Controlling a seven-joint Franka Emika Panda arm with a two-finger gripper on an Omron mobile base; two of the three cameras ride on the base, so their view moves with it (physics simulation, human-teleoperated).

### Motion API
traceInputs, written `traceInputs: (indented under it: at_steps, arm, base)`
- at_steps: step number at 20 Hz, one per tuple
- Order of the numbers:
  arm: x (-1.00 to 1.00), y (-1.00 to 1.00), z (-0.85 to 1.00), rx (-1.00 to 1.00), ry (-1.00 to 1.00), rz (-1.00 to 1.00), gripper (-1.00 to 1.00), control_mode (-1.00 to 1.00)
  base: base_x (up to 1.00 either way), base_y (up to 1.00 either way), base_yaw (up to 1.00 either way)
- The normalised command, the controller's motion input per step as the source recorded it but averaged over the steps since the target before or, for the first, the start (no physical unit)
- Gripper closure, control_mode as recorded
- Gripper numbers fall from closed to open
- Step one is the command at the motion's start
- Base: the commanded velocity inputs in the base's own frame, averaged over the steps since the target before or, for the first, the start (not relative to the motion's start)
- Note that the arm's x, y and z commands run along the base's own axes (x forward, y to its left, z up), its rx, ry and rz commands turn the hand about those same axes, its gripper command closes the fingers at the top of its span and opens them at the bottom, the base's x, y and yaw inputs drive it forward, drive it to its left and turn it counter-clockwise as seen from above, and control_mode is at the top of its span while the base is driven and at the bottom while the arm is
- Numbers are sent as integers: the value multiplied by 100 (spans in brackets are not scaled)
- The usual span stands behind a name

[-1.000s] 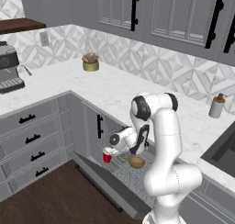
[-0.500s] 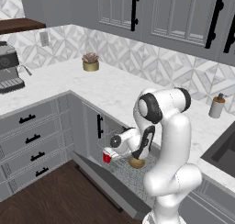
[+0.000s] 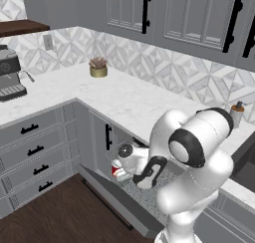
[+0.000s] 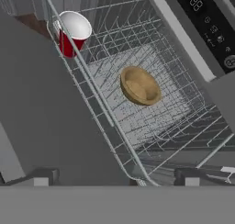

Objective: Pick up the cup and bowl from the counter, place them in the dishwasher, and close the dishwasher door.

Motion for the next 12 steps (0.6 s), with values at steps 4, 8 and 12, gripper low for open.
traceInputs:
  at_steps: [4,8,12]
  arm:
    - [-4,100,88,-1,34,1,-100,-100]
    - [-41,100,28,-20,13,0,-100,-100]
    - [-65,100,0,-37,0,0,-100,-100]
  base:
    - [0,0,0]
    - [0,0,0]
    - [0,0,0]
